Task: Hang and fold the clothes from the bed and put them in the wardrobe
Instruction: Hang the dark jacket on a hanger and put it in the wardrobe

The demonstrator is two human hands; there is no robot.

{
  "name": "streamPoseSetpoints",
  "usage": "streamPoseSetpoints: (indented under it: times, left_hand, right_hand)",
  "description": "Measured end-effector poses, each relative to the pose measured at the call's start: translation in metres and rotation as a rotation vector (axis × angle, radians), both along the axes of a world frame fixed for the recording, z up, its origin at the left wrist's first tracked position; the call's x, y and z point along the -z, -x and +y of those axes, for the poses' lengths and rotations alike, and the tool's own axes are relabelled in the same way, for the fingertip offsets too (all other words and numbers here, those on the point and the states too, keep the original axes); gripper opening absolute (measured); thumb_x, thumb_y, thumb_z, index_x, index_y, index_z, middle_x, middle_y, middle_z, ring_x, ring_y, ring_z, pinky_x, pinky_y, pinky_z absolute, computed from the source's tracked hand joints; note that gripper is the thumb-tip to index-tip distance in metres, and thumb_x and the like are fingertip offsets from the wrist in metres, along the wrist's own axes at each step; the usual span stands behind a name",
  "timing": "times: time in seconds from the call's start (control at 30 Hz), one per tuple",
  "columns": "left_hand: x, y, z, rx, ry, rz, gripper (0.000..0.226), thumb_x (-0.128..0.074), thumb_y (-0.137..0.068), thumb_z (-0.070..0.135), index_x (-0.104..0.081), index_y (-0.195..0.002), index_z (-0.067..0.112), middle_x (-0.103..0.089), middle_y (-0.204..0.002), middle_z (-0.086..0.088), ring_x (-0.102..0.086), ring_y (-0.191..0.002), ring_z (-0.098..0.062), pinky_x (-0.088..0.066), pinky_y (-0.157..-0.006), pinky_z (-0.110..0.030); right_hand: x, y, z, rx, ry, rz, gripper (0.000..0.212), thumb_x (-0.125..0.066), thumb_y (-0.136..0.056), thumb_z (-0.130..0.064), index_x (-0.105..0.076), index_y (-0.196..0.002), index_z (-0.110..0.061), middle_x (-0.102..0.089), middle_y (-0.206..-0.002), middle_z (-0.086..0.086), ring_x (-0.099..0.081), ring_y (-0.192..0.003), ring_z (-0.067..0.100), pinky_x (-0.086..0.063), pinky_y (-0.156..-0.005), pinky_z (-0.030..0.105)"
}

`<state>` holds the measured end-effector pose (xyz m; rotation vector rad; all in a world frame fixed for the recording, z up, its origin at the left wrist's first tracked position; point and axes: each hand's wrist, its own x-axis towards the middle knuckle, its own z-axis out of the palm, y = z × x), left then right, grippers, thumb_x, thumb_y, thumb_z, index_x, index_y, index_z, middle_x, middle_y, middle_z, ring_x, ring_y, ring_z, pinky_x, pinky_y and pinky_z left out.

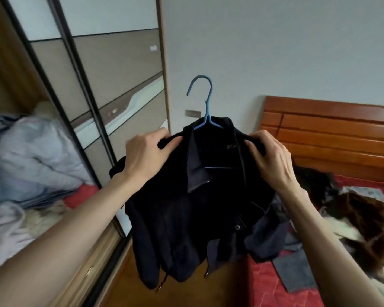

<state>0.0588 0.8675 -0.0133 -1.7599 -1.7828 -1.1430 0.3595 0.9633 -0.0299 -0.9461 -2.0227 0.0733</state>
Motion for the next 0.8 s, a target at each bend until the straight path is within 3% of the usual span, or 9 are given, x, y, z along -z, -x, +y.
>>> streamPoseSetpoints:
  times: [0.2, 0.37, 0.47, 0.6, 0.8]
  left_hand:
    - [0.004, 0.086, -0.056, -0.197, -0.007, 0.011, 0.053, -0.051, -0.094, 0.066, -0.063, -0.074, 0.018, -0.06, -0.065, 0.005, -0.06, -0.061, -0.022, -0.045, -0.053, -0.036]
    - [-0.008, 0.135, -0.092, -0.366, -0.047, 0.012, 0.04, -0.056, -0.094, 0.057, -0.043, -0.072, 0.026, -0.044, -0.069, 0.013, -0.05, -0.064, -0.013, -0.036, -0.055, -0.032]
    - [-0.015, 0.161, -0.111, -0.457, -0.046, -0.006, 0.049, -0.057, -0.094, 0.056, -0.05, -0.069, 0.014, -0.052, -0.068, 0.004, -0.054, -0.066, -0.018, -0.044, -0.056, -0.04]
    - [-0.026, 0.191, -0.142, -0.621, -0.037, -0.027, 0.05, -0.054, -0.092, 0.059, -0.056, -0.071, 0.014, -0.057, -0.072, 0.004, -0.056, -0.07, -0.014, -0.042, -0.059, -0.038]
    - [-0.049, 0.234, -0.195, -0.797, -0.039, 0.009, 0.05, -0.05, -0.093, 0.059, -0.06, -0.073, 0.014, -0.06, -0.076, 0.004, -0.059, -0.075, -0.015, -0.043, -0.059, -0.037]
  right_hand:
    - [0.0, 0.108, 0.016, -0.31, 0.048, -0.046, 0.016, -0.059, -0.103, -0.028, -0.063, -0.109, -0.014, -0.066, -0.1, 0.002, -0.064, -0.093, 0.024, -0.045, -0.079, 0.032]
    - [-0.011, 0.195, 0.025, -0.547, 0.073, -0.025, 0.019, -0.056, -0.103, -0.034, -0.063, -0.106, -0.016, -0.064, -0.098, -0.003, -0.063, -0.09, 0.021, -0.052, -0.081, 0.042]
    - [-0.021, 0.241, 0.028, -0.646, 0.082, -0.003, 0.019, -0.057, -0.101, -0.042, -0.062, -0.101, -0.023, -0.061, -0.09, -0.012, -0.062, -0.082, 0.014, -0.054, -0.074, 0.042]
    - [-0.039, 0.302, 0.021, -0.733, 0.028, -0.005, 0.025, -0.061, -0.096, -0.052, -0.059, -0.088, -0.027, -0.06, -0.077, -0.012, -0.059, -0.071, 0.012, -0.051, -0.064, 0.038]
    - [-0.069, 0.386, -0.011, -0.843, -0.06, 0.002, 0.023, -0.059, -0.098, -0.05, -0.068, -0.1, -0.028, -0.07, -0.09, -0.013, -0.067, -0.082, 0.013, -0.053, -0.068, 0.035]
